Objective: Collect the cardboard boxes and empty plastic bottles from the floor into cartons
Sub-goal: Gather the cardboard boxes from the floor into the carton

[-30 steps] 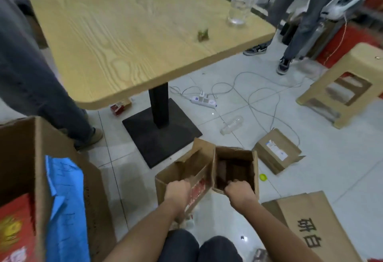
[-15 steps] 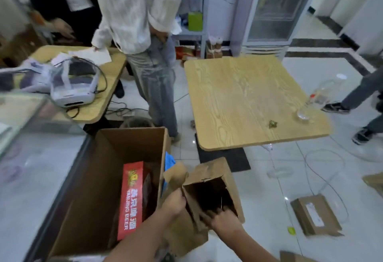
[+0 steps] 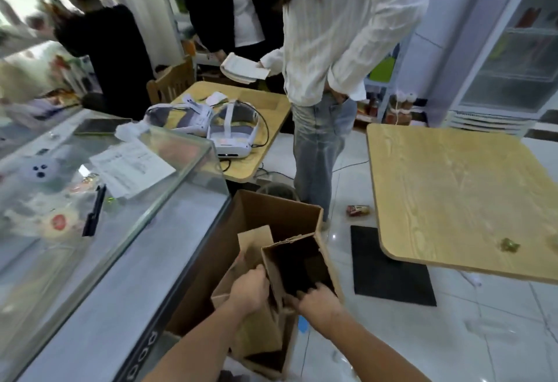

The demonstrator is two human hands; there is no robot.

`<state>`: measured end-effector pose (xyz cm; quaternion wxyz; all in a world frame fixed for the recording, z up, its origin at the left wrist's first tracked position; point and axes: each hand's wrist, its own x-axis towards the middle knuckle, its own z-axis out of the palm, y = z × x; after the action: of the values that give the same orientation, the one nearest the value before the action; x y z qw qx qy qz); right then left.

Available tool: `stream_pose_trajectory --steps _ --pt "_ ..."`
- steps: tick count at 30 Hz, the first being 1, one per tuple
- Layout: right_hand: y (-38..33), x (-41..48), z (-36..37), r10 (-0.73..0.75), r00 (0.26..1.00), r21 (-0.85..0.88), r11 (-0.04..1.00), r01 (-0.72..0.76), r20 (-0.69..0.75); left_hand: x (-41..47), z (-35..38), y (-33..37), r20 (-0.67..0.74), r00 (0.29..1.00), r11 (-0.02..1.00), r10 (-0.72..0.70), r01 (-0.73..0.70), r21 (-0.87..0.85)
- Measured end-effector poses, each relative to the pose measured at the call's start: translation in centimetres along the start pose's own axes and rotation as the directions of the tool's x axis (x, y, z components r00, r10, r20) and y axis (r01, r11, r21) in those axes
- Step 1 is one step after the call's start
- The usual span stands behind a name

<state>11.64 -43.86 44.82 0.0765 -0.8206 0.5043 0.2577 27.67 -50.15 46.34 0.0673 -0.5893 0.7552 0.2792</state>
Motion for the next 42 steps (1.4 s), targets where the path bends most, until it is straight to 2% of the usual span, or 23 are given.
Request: stream_pose_trajectory --steps 2,4,6,8,12,17,23,25,27,30,35,39,40,42 --pt "-0.4 1.8 -1.3 0.027 0.999 0.007 1.000 -0.027 -0.029 0.4 -1.0 -1.2 -0.059 0.998 0.999 0.007 -0.005 0.039" --pt "-0.7 3.4 -2.4 0.053 0.999 0.050 0.997 -0.053 -0.006 1.1 -1.7 -2.6 -0.053 0.999 0.999 -0.004 0.006 0.036" --pt "-1.1 4.9 -2.9 0.053 0.997 0.069 0.996 -0.058 0.062 1.8 -1.7 -4.2 0.018 1.000 0.999 -0.019 0.018 0.041" --pt "-1.6 5.6 -2.9 0.074 0.992 0.091 0.992 -0.083 0.097 2.4 -1.4 -6.0 0.088 0.996 0.991 -0.029 0.017 0.129" --pt "-1.2 5.3 -2.9 0.146 0.986 0.137 0.978 -0.156 0.077 2.7 -1.7 -7.8 0.193 0.981 0.963 -0.003 -0.049 0.265" --pt "1.8 3.9 -0.9 0.345 0.935 0.251 0.900 -0.355 0.085 3.9 -1.8 -5.9 0.195 0.972 0.943 0.128 -0.180 0.279" --pt "4.9 -1.0 0.3 0.517 0.848 0.354 0.776 -0.522 0.117 5.3 -0.9 1.5 0.236 0.931 0.877 0.278 -0.346 0.333" --pt "6.0 -3.3 1.9 0.593 0.800 0.390 0.719 -0.575 0.085 5.5 0.1 5.0 0.279 0.901 0.834 0.331 -0.418 0.361" --pt "6.7 -6.1 5.3 0.638 0.760 0.512 0.614 -0.600 0.126 5.5 1.7 8.7 0.346 0.861 0.773 0.373 -0.494 0.397" --pt "8.2 -12.7 8.7 0.683 0.675 0.583 0.437 -0.685 0.281 5.0 5.2 15.1 0.411 0.796 0.681 0.444 -0.598 0.423" --pt "9.3 -25.2 15.2 0.768 0.491 0.548 0.223 -0.806 0.410 2.1 12.6 27.4 0.536 0.642 0.494 0.548 -0.766 0.412" --pt "9.2 -33.3 24.5 0.871 0.305 0.513 0.072 -0.855 0.385 -1.4 18.8 36.5 0.631 0.501 0.340 0.592 -0.865 0.369" --pt "8.9 -35.2 26.7 0.868 0.256 0.496 0.013 -0.868 0.426 -2.3 20.2 38.4 0.650 0.469 0.294 0.598 -0.883 0.367" --pt "8.4 -39.1 28.2 0.765 0.210 0.485 -0.149 -0.861 0.608 -3.7 22.5 41.2 0.675 0.413 0.228 0.611 -0.909 0.350"
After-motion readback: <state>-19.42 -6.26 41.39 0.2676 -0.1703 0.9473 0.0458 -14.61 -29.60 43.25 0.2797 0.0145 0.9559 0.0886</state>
